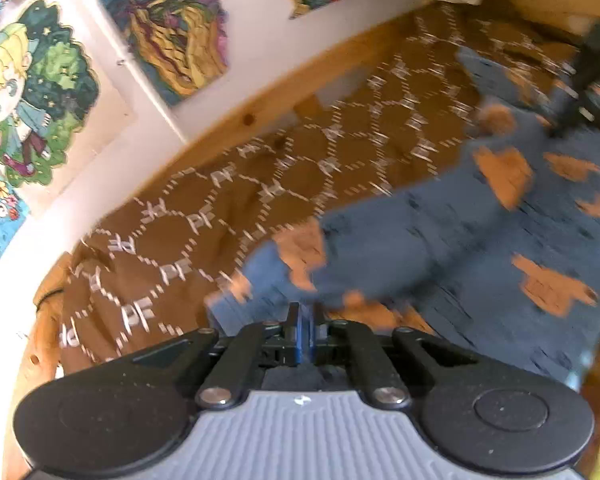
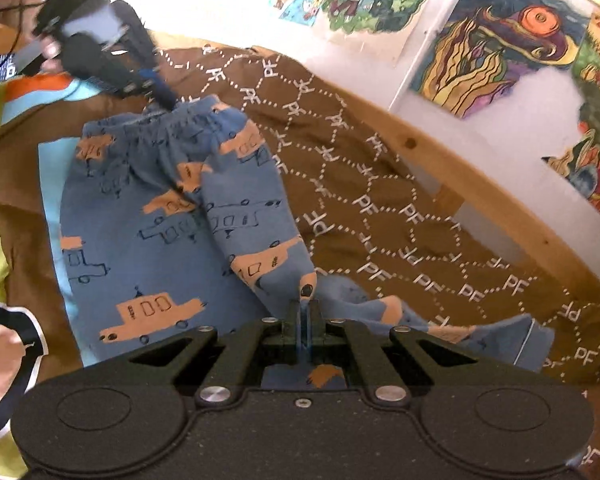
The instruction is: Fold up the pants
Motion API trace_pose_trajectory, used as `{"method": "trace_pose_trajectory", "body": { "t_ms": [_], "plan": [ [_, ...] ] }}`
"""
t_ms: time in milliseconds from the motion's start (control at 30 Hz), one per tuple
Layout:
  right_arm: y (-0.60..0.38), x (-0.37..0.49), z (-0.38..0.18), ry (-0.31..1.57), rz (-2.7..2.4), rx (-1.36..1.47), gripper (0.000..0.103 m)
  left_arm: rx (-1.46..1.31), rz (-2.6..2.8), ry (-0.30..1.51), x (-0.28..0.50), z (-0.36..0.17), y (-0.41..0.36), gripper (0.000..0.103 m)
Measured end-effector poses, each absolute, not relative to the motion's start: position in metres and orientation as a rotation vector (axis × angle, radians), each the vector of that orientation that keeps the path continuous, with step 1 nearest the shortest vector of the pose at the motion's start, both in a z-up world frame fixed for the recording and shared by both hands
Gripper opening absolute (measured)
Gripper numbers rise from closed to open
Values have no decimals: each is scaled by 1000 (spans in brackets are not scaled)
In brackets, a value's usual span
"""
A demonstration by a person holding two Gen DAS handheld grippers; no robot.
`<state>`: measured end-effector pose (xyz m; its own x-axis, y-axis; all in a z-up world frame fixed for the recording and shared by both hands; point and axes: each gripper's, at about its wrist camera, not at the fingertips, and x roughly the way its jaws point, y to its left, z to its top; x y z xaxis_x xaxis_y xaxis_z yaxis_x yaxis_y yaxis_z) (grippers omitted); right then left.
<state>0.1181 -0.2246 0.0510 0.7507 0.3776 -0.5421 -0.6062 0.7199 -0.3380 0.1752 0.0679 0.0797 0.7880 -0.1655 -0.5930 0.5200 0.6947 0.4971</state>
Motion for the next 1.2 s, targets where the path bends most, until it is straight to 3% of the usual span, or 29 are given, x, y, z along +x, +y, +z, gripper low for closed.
{"method": "trace_pose_trajectory", "body": {
  "t_ms": [300, 367, 433, 467, 500, 600, 700, 1200],
  "plan": [
    [-224, 127, 42, 490, 548, -481, 1, 813, -415, 566, 259, 78, 37, 53],
    [-225, 127, 41, 493, 547, -478, 1, 836, -444, 591, 266, 71, 34, 53],
    [-225, 127, 40, 496, 546, -479, 1, 848, -456, 622, 273, 65, 33, 51],
    [-226, 126, 40, 498, 546, -477, 1, 852, -458, 637, 276, 63, 33, 43],
    [-226, 126, 39, 499, 547, -477, 1, 852, -459, 652, 278, 62, 33, 29],
    [-227, 126, 38, 503, 547, -470, 1, 839, -457, 678, 278, 61, 35, 12],
    [-227, 126, 37, 502, 550, -471, 1, 843, -433, 666, 275, 61, 36, 1],
    [-239, 92, 37, 480, 569, -438, 1, 794, -477, 547, 160, 92, 67, 0]
  ]
}}
